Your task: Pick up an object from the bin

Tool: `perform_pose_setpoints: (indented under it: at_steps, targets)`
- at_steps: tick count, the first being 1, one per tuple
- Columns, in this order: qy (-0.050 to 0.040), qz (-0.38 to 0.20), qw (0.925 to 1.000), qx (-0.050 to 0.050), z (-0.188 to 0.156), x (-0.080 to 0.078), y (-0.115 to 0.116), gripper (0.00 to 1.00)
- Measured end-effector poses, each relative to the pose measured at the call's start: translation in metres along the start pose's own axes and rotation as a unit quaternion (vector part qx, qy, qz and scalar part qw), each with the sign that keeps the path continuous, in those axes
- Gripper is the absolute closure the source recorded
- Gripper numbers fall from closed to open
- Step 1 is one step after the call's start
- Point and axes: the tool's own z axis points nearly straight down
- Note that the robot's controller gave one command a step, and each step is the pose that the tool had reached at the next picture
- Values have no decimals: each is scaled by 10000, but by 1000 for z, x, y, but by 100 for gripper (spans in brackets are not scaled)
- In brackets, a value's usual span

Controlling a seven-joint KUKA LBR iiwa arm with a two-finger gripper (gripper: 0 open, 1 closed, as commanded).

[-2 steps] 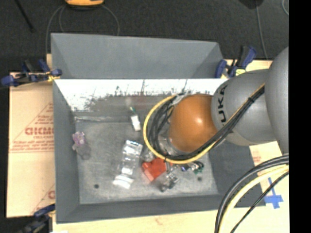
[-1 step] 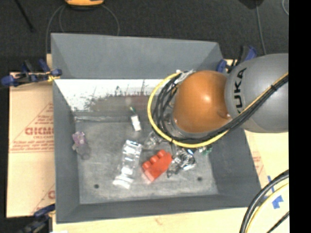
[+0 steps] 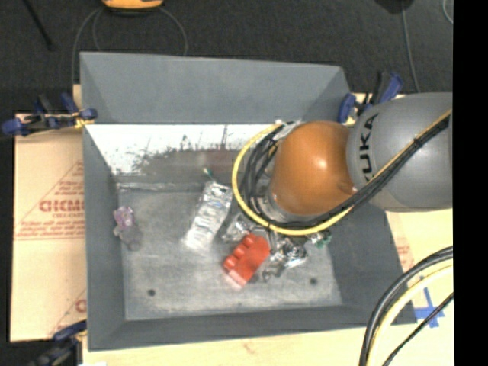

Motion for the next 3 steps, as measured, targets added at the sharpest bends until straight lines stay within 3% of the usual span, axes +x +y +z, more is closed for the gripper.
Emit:
perform_pose_setpoints:
  at_steps: [1, 2, 3]
  targets:
    - [-3, 9, 10000, -6, 1, 0, 0, 100]
    - [6, 3, 10000, -5, -10, -2, 3, 100]
    - [-18, -1522, 9883, 24, 2, -3, 16, 100]
